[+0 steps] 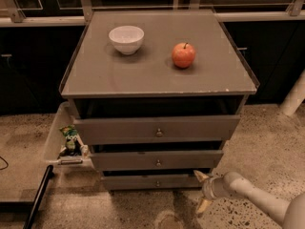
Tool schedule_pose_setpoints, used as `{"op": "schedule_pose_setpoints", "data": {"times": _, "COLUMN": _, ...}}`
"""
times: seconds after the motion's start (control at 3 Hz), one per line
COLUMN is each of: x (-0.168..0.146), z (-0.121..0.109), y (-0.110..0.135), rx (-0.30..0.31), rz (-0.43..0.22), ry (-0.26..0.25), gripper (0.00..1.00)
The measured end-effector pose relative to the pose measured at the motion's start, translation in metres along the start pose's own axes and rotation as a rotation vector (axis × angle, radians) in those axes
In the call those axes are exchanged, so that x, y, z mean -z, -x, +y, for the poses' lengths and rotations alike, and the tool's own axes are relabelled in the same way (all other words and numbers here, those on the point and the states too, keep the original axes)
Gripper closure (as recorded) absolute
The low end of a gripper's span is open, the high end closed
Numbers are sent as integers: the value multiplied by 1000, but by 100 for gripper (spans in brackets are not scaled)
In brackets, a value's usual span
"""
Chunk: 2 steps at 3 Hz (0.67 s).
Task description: Open bottom drawer
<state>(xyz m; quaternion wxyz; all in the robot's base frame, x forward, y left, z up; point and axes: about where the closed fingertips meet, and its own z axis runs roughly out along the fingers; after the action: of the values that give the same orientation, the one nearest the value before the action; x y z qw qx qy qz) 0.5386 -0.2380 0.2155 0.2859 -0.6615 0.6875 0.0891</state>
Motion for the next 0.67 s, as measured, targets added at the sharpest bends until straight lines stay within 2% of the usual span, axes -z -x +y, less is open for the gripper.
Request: {"op": "schedule_pose_setpoints", "data": {"times": 0.67, "x": -35, "z": -18, "y": 6, "rx": 175, "rz": 37, "ry": -58, "gripper": 0}}
